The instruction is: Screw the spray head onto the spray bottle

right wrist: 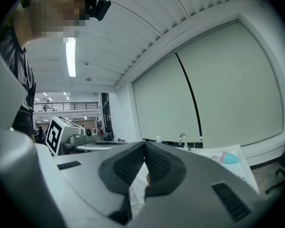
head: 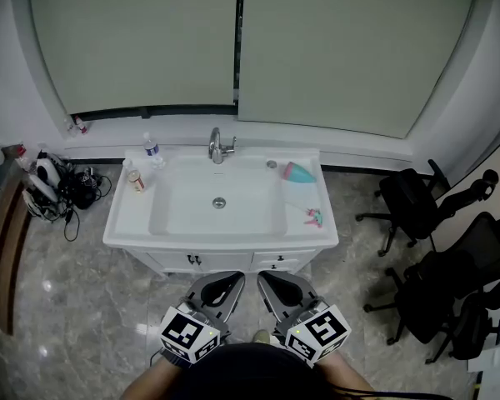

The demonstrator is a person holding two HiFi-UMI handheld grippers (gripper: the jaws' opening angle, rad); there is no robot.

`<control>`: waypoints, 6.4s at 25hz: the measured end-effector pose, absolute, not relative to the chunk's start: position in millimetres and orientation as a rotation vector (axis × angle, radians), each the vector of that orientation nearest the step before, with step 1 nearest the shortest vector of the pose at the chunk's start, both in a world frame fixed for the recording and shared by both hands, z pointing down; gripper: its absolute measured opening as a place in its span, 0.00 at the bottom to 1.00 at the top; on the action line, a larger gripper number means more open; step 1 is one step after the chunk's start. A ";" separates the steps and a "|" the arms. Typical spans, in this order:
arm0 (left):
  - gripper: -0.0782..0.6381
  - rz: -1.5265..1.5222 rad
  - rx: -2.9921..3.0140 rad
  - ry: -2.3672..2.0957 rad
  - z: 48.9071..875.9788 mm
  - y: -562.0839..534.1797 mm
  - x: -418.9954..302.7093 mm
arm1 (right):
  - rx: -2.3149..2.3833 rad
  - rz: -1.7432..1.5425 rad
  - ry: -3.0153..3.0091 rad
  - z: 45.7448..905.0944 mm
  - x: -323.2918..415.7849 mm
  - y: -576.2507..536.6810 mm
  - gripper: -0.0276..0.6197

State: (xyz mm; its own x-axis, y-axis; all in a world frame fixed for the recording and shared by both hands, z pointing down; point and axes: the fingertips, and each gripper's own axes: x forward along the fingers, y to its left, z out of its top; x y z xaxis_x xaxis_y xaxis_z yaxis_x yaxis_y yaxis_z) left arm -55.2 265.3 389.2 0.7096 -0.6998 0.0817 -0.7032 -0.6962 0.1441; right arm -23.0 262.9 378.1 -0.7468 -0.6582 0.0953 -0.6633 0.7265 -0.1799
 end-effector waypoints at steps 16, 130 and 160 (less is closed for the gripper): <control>0.12 0.090 2.714 -1.114 406.1 247.4 10.1 | 1.209 0.359 -2.837 404.2 65.2 265.8 0.04; 0.72 2.203 2.556 -0.070 807.5 -327.5 210.4 | 1.119 0.980 -1.802 786.8 286.2 -136.4 0.26; 0.72 1.128 3.093 -0.870 421.6 -206.5 67.7 | 1.346 0.287 -2.181 421.1 192.8 -61.8 0.23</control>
State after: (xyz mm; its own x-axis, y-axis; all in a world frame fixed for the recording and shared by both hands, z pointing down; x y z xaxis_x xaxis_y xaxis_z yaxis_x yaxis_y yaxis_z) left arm 67.7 -206.5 421.6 0.6562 -0.5426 0.5245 -0.3698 -0.8370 -0.4033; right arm 192.8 -61.8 421.1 -0.3426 -0.7555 0.5585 -0.8741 0.4742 0.1052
